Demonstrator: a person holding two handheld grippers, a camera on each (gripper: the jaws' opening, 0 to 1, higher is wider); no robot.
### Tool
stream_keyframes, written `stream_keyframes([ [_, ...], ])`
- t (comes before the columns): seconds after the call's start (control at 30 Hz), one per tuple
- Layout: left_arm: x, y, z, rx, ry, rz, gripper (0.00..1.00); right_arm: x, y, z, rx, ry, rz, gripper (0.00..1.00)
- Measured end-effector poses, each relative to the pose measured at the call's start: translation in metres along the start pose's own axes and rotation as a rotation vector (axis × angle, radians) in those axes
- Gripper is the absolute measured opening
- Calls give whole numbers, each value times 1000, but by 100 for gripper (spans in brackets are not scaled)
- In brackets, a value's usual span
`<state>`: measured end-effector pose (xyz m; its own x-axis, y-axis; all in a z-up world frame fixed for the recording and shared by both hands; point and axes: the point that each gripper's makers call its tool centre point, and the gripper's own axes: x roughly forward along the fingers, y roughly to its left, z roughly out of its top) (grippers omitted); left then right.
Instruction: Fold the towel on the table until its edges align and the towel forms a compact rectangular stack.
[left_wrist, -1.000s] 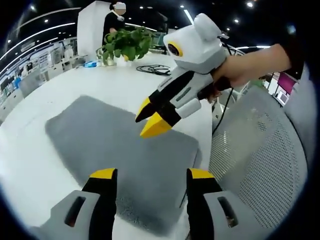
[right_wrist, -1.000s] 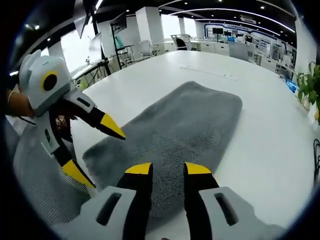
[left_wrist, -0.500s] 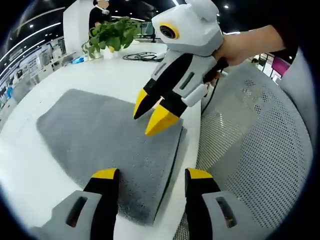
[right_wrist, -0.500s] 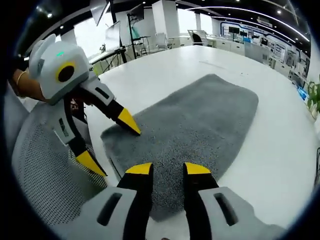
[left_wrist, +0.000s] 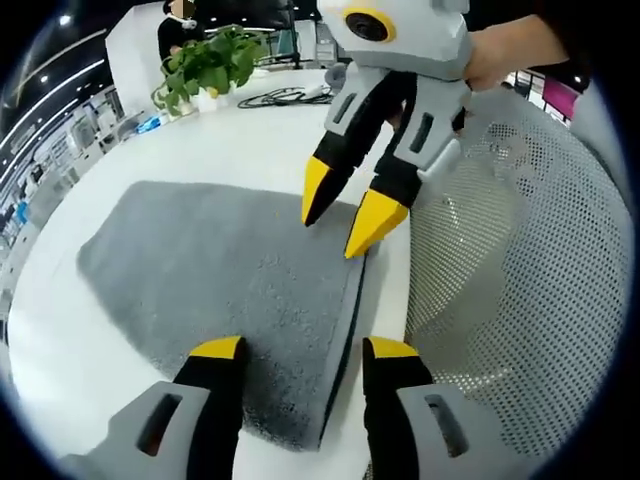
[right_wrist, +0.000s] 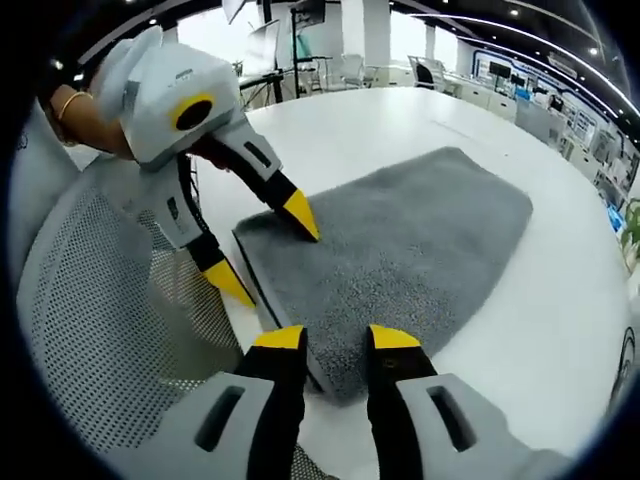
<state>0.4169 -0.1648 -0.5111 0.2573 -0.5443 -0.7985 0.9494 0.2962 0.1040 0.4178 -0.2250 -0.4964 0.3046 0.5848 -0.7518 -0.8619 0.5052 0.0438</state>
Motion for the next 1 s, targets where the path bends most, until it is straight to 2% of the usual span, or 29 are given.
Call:
stream_keyframes([
  [0.03, 0, 0, -1, 34, 18, 2, 48, -1, 2, -1, 2, 0, 4, 21],
  [0.17, 5, 1, -5, 62, 30, 7, 48, 0, 11, -7, -35, 20, 26, 21],
  [0.5, 1, 2, -2, 47, 27, 5, 45, 5, 21, -13, -73, 29, 39, 28],
  [0.63, 5, 6, -6, 42, 29, 0, 43, 7, 16, -16, -97, 40, 22, 24],
  [0.9, 1, 5, -3, 34, 26, -7, 41, 14, 15, -21, -215, 75, -15, 22],
  [1.0, 1, 4, -2, 31, 24, -6, 41, 15, 15, -21, -217, 80, -21, 22],
])
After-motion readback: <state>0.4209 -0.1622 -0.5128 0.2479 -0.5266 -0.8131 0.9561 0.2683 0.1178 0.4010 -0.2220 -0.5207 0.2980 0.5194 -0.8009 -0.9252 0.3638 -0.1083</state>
